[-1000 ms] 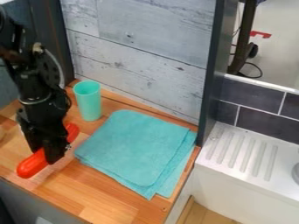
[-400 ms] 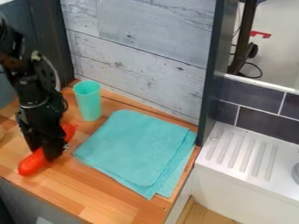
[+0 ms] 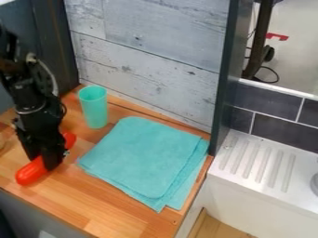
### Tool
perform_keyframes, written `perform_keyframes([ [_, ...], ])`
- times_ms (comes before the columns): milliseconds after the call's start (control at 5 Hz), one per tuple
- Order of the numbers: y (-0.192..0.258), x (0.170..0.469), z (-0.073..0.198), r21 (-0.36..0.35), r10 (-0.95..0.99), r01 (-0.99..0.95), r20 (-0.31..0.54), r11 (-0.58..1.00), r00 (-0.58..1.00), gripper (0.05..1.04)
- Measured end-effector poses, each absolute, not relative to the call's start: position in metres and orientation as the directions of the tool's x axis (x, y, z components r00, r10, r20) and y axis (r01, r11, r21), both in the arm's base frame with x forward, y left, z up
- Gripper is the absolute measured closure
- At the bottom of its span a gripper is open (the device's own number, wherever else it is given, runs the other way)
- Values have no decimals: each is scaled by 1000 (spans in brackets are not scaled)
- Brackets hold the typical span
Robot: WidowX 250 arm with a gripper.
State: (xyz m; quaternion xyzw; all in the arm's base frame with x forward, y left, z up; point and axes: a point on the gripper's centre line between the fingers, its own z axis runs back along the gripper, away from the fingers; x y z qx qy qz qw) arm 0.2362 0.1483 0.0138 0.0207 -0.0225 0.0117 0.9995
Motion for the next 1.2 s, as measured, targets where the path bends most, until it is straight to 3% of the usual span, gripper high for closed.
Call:
perform_keyframes([
  [200,150,231,8,6,19,-19,36,1000,999,155],
  [400,151,232,14,-10,46,-45,71,999,996,74],
  [1000,143,208,98,50,90,-103,227,993,970,83],
  [1200,132,196,125,47,104,-116,213,992,972,83],
])
